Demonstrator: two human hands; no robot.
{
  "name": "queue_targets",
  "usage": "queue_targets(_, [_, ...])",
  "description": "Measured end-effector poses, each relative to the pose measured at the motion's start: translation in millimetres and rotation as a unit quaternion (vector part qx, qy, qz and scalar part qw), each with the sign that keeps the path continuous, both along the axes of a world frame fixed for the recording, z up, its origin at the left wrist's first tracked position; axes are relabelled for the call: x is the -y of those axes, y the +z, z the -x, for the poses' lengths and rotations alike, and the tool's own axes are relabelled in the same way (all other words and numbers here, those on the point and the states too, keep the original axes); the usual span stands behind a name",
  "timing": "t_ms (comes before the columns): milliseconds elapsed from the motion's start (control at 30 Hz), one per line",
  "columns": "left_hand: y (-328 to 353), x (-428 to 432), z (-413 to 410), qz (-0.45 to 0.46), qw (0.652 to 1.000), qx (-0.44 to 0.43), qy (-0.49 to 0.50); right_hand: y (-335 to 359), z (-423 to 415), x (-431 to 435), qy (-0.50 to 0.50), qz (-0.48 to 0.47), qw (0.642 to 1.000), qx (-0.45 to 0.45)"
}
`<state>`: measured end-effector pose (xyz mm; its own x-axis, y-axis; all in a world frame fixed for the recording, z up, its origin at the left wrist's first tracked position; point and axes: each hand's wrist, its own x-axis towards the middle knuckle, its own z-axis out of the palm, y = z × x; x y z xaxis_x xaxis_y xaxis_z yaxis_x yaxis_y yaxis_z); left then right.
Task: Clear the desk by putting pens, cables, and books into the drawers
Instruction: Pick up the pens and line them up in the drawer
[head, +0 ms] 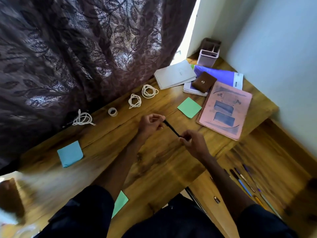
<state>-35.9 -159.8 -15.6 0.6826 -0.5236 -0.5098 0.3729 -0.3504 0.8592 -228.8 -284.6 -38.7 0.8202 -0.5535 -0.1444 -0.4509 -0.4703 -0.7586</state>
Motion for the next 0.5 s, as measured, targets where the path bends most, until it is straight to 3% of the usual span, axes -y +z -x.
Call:
queue_targets(167, [-2.8,-0.6,40.5,0.027,0.999,-0.02,-0.042,5.4,52.0,-12.2,-0.06,0.019,0.998,0.003])
queue_targets(500, [12.8,24.9,161.5,0.052,0.971,0.049,-0.228,27.4,153.2,-23.3,-0.156,0.049,0.986,0.014])
